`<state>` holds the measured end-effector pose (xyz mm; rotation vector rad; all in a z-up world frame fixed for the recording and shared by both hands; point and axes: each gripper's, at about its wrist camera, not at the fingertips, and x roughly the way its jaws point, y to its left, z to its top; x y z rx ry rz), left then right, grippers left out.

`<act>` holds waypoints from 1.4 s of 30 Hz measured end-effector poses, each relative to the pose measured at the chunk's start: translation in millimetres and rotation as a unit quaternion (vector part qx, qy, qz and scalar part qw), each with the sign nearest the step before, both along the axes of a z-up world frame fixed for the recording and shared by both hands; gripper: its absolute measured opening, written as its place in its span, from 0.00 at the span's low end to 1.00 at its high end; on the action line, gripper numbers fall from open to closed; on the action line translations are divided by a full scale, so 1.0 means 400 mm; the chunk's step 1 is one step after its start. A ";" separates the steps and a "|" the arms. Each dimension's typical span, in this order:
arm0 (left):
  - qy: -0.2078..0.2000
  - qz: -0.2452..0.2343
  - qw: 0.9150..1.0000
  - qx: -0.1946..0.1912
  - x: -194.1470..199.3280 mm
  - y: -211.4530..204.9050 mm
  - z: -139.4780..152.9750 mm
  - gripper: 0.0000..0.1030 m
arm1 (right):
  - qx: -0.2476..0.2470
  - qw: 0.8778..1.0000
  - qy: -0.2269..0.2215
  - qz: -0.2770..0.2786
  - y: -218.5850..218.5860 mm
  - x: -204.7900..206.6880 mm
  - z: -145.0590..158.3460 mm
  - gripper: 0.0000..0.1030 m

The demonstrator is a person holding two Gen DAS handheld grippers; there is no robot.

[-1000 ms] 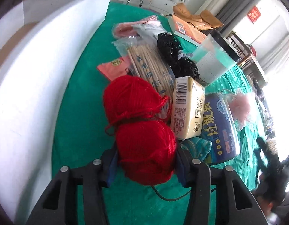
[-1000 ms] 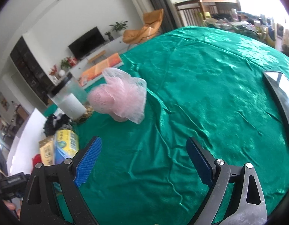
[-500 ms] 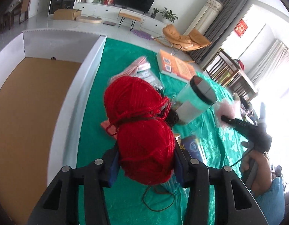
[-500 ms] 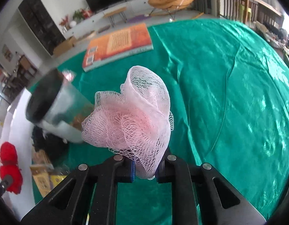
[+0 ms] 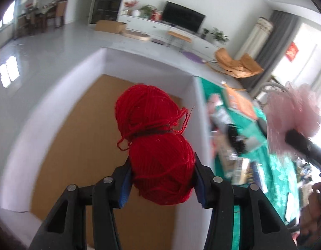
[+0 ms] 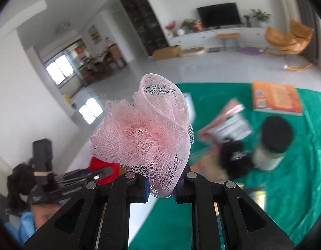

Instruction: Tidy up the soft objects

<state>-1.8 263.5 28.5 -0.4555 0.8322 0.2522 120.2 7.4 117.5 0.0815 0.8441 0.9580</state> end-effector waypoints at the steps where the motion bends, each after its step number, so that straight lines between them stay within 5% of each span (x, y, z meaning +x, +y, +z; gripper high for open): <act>1: 0.014 0.020 1.000 0.016 -0.021 0.021 -0.009 0.60 | 0.005 0.999 0.019 0.027 0.048 -0.023 -0.018 0.23; 3: 0.029 0.054 0.998 0.032 -0.058 0.062 -0.028 0.83 | 0.002 0.996 0.054 0.072 0.135 -0.051 -0.066 0.55; 4: 0.030 0.068 0.997 0.029 -0.074 0.080 -0.035 0.92 | -0.004 0.993 0.071 0.092 0.170 -0.062 -0.091 0.84; 10: 0.008 0.094 0.996 0.005 -0.107 0.085 -0.051 0.93 | -0.040 0.998 0.032 0.036 0.118 -0.122 -0.171 0.83; 15: -0.029 -0.004 1.000 -0.001 -0.055 -0.064 -0.036 0.93 | -0.072 0.990 -0.011 -0.119 -0.120 -0.167 -0.257 0.83; 17: -0.040 -0.077 0.996 0.007 -0.029 -0.184 -0.031 0.93 | -0.093 0.974 -0.017 -0.206 -0.228 -0.174 -0.292 0.83; 20: -0.041 -0.179 0.983 0.018 0.001 -0.353 -0.042 0.93 | -0.183 0.924 -0.016 -0.334 -0.372 -0.141 -0.359 0.83; 23: -0.020 -0.241 0.970 0.019 0.030 -0.494 -0.085 0.93 | -0.218 0.890 -0.001 -0.399 -0.477 -0.074 -0.412 0.83; 25: -0.005 -0.255 0.967 0.017 0.048 -0.551 -0.118 0.93 | -0.231 0.877 0.020 -0.421 -0.520 -0.017 -0.436 0.83; 29: 0.029 -0.251 0.967 0.027 0.096 -0.599 -0.195 0.93 | -0.241 0.871 0.017 -0.428 -0.572 0.087 -0.467 0.84; 42: 0.045 -0.211 0.974 0.064 0.169 -0.580 -0.285 0.93 | -0.227 0.872 0.020 -0.434 -0.604 0.120 -0.475 0.90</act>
